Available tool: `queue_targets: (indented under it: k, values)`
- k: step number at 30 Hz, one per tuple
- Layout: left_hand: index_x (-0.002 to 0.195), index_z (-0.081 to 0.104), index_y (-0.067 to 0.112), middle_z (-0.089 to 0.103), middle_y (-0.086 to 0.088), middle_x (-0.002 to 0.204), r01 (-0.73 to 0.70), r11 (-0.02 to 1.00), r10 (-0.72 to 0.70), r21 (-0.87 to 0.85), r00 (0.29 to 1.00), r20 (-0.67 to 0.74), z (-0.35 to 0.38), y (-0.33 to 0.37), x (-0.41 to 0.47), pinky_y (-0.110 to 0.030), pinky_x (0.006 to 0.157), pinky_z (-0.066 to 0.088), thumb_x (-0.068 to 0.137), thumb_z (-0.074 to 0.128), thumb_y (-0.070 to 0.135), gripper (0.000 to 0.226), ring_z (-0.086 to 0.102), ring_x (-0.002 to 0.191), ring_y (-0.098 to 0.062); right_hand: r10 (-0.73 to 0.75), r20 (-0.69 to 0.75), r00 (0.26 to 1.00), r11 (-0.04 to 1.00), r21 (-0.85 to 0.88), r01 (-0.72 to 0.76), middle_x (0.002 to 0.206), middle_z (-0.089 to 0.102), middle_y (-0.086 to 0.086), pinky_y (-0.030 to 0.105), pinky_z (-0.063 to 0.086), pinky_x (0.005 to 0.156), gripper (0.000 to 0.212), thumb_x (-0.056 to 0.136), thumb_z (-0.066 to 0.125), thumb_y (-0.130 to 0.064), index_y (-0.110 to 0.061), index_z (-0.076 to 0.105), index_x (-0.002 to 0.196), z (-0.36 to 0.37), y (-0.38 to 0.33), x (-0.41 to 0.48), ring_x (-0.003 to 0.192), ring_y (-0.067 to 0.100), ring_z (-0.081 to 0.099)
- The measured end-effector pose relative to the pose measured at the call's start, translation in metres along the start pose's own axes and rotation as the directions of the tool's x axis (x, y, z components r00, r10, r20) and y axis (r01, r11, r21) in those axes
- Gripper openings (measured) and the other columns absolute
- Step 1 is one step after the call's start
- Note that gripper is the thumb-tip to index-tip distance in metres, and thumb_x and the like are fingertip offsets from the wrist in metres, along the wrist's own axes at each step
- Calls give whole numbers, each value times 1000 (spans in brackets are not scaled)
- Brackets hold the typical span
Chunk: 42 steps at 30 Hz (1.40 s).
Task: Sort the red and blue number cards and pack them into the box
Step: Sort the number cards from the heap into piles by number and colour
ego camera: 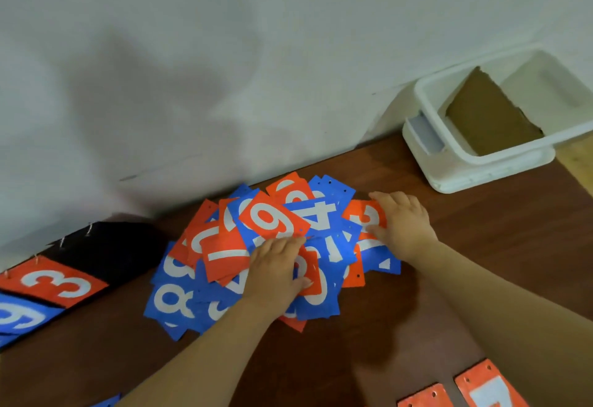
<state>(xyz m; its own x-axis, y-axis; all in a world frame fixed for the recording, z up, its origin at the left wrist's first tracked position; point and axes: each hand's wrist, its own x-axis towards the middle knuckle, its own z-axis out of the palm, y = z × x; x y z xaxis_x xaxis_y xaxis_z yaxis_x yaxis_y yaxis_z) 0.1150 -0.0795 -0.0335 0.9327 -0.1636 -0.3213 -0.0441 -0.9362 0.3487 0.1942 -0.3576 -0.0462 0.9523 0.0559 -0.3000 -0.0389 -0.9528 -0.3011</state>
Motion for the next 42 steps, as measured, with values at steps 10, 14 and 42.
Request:
queue_targets:
  k: [10, 14, 42]
  values:
    - [133, 55, 40, 61, 19, 119, 46, 938, -90, -344, 990, -112, -46, 16, 17, -27, 89, 57, 101, 61, 28, 34, 61, 108, -5, 270, -128, 954, 884, 426, -193, 100, 62, -9, 31, 50, 70, 35, 97, 62, -28, -26, 55, 131, -22, 7, -19, 89, 16, 62]
    - [130, 60, 34, 65, 18, 110, -20, 947, -56, -321, 972, -227, -67, 22, 18, -8, 71, 45, 102, 60, 33, 28, 60, 93, -2, 281, -211, 936, 871, 465, -157, 103, 64, -8, 28, 51, 66, 31, 99, 59, -29, -25, 56, 130, -41, 0, -35, 91, 16, 65]
    - [136, 61, 34, 57, 8, 139, 123, 532, -578, -838, 775, -253, -93, 12, -113, -25, 71, 61, 107, 46, 19, 36, 66, 104, -11, 174, -319, 931, 662, 738, 129, 88, 72, -14, 5, 45, 62, 12, 95, 65, -13, -24, 72, 94, -112, -78, -144, 76, -9, 63]
